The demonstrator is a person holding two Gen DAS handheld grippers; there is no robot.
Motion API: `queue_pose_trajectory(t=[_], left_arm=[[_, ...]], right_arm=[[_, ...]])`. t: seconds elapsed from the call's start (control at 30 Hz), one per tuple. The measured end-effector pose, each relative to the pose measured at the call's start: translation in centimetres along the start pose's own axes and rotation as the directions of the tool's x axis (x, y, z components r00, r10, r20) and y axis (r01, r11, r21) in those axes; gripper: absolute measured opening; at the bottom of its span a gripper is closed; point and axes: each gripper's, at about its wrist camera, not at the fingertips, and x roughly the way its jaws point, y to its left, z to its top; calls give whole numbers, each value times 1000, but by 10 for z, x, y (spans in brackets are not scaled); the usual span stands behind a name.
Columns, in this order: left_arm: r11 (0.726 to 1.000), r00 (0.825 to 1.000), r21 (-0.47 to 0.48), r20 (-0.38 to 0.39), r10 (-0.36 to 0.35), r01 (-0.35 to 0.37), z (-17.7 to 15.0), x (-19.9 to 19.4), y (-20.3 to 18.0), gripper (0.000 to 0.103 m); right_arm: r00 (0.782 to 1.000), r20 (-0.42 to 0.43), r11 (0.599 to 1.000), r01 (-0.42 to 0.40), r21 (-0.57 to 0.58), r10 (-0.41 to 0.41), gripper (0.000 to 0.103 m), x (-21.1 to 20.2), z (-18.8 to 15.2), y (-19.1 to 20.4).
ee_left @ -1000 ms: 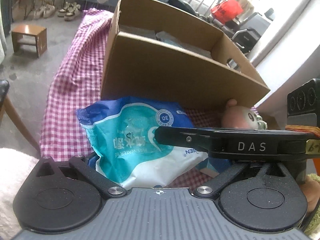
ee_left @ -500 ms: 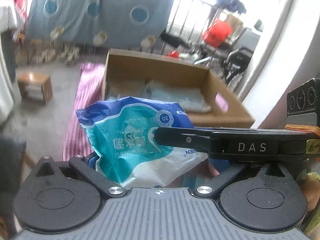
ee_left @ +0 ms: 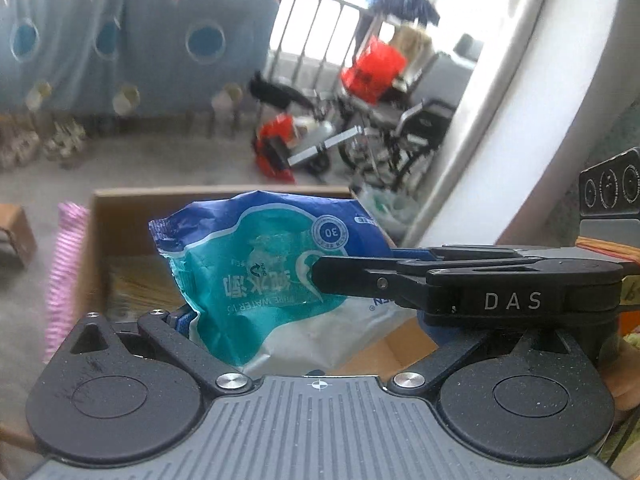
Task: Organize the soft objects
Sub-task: 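Carry the wet-wipes pack into the box and lower it with the right tool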
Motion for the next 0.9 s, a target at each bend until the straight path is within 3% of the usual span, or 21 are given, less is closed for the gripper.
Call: queue_pose_trajectory(t=[0.13, 0.3, 0.57, 0.63, 0.83, 0.9], left_arm=[[997, 989, -76, -138, -44, 34, 6, 56, 9, 103], [981, 943, -186, -314, -109, 52, -1, 123, 28, 102], [962, 872, -273, -478, -109, -29, -13, 176, 47, 103], [954, 857, -298, -497, -132, -26, -16, 178, 51, 103], [952, 863, -308, -480, -156, 1, -14, 167, 59, 103], [951, 879, -308, -453, -145, -2, -11, 157, 62, 103]], right_arm=[[991, -131, 996, 41, 83, -30, 53, 34, 7, -48], [948, -310, 986, 113, 118, -72, 52, 78, 3, -96], [878, -440, 976, 219, 21, -188, 54, 120, -8, -107], [872, -450, 976, 218, 6, -192, 56, 121, -11, -111], [865, -456, 973, 231, -2, -206, 64, 131, -11, -114], [865, -458, 972, 235, 6, -206, 64, 131, -11, -114]])
